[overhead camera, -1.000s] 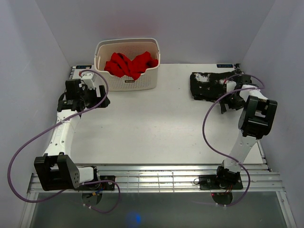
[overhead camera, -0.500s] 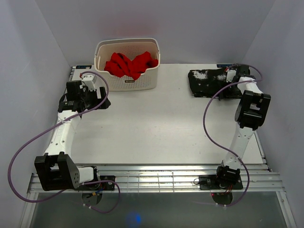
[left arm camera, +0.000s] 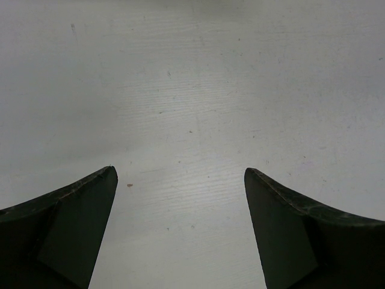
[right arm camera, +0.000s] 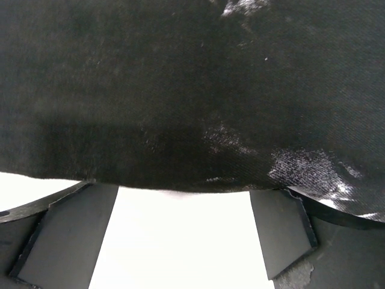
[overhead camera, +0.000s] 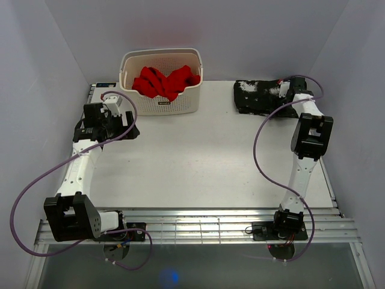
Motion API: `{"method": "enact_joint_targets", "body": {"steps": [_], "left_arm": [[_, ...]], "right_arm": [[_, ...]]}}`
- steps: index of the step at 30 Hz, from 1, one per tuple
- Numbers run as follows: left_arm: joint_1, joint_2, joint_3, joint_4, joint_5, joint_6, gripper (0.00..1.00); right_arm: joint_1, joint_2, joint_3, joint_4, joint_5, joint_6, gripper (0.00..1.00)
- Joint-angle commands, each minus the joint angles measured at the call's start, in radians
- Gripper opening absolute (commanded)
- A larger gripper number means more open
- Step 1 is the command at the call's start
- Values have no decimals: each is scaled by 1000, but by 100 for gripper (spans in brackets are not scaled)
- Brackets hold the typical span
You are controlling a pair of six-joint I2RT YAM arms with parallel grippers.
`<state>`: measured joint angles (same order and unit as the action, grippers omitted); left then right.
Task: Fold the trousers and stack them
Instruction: Neatly place the folded trousers to the corner
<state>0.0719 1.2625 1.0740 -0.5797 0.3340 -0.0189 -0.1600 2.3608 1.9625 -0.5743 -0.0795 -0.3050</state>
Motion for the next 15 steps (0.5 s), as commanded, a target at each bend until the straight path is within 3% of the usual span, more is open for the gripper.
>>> {"method": "enact_joint_targets", "body": {"steps": [1,8,15], "left_arm": [[11,-8,33,-48,26,5,98],[17,104,63,-206,95,85,98],[19,6,-18,-198,116,180,98]], "right_arm": [[25,-61,-57,-9,-37,37,92],[22,-458,-275,-65,-92,-51,90],[22,-912,-504,-206,-193,-152,90]]}}
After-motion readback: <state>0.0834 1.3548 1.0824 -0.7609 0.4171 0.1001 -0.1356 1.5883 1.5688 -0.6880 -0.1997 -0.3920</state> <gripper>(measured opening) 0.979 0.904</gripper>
